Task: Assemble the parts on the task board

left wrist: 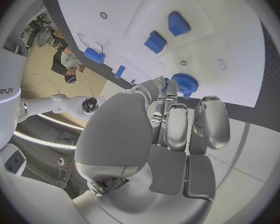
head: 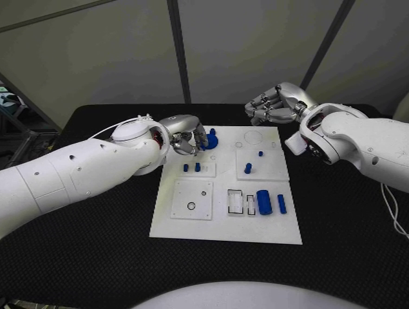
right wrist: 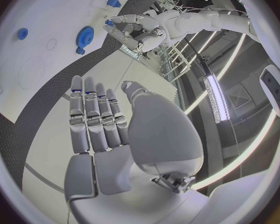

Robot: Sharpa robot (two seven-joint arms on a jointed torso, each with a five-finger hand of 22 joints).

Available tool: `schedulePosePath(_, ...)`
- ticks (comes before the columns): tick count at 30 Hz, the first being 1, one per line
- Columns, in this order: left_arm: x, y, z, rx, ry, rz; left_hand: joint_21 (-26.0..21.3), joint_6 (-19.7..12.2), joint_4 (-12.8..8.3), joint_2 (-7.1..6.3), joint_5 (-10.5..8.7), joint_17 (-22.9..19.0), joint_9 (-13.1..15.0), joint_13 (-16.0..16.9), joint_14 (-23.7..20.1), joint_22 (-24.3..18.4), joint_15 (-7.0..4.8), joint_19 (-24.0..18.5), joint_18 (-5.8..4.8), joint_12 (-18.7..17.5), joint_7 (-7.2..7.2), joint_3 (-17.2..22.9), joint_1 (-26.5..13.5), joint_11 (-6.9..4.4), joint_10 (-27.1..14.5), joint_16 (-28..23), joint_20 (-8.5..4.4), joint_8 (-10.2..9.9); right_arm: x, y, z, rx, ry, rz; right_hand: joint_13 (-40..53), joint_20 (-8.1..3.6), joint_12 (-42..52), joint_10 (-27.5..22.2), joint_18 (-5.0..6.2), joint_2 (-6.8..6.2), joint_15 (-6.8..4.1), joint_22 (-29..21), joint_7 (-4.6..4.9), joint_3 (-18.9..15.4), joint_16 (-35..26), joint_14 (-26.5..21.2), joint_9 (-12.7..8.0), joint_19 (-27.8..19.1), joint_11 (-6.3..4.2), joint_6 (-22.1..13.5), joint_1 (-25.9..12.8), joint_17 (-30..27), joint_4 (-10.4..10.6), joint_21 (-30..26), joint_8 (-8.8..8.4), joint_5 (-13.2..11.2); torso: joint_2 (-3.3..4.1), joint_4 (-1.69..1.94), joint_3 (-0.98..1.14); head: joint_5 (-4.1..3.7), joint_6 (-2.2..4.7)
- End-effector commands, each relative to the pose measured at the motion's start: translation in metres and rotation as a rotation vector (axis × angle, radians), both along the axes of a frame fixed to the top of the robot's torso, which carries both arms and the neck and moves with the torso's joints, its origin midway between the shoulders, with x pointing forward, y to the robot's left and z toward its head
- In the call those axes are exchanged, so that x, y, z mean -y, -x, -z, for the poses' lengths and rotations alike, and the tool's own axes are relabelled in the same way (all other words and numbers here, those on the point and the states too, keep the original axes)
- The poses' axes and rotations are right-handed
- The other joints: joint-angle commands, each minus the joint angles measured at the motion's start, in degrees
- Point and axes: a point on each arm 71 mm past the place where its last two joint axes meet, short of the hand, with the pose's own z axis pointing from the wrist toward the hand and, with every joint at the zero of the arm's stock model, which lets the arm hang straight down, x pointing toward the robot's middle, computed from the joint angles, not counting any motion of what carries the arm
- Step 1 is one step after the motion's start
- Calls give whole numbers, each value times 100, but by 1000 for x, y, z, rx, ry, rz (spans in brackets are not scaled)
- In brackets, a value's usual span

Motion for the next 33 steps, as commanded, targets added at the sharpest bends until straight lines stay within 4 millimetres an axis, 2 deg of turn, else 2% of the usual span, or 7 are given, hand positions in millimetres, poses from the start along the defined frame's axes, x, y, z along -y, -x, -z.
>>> schedulePosePath(1,-8,1,-1,-11,-1,-17,24,31,4,14,-5,-2,-6,-4,72,409,20,15,49,-18,24,43,-57,18,9,31,21,-28,1,0,-1,8,-1,-2,5,-12,13,-34,32,25,-6,-3,-17,1,-25,-18,-1,44,-2,-27,5,-9,-26,-32,-9,13,3,11,-7,-4,-10)
schedulePosePath(10,-25,2,-1,-27,-14,-50,20,47,5,7,-6,-11,-6,-1,71,409,20,12,51,-28,22,44,-78,16,24,29,23,-32,1,0,-1,7,0,-3,5,-12,13,-34,32,25,-6,-3,-17,1,-25,-18,-1,44,-2,-27,5,-9,-26,-32,-9,13,14,-11,-5,42,-9)
schedulePosePath(22,-24,-2,4,-51,-13,-65,19,59,9,-3,-12,-22,-7,3,68,411,19,11,52,-39,22,41,-106,15,40,25,25,-40,-1,0,-1,6,-1,-8,5,-12,13,-34,32,25,-6,-3,-17,1,-25,-18,-1,44,-2,-27,5,-9,-26,-32,-9,13,15,-13,10,55,-20)
schedulePosePath(33,-25,-4,11,-75,-17,-77,23,65,12,-6,-19,-28,-8,5,66,415,19,12,51,-45,23,38,-121,15,49,23,26,-44,-2,0,-1,7,-2,-11,5,-12,13,-34,32,25,-6,-3,-17,1,-25,-18,-1,44,-2,-27,5,-9,-26,-32,-9,13,12,-14,7,33,-25)
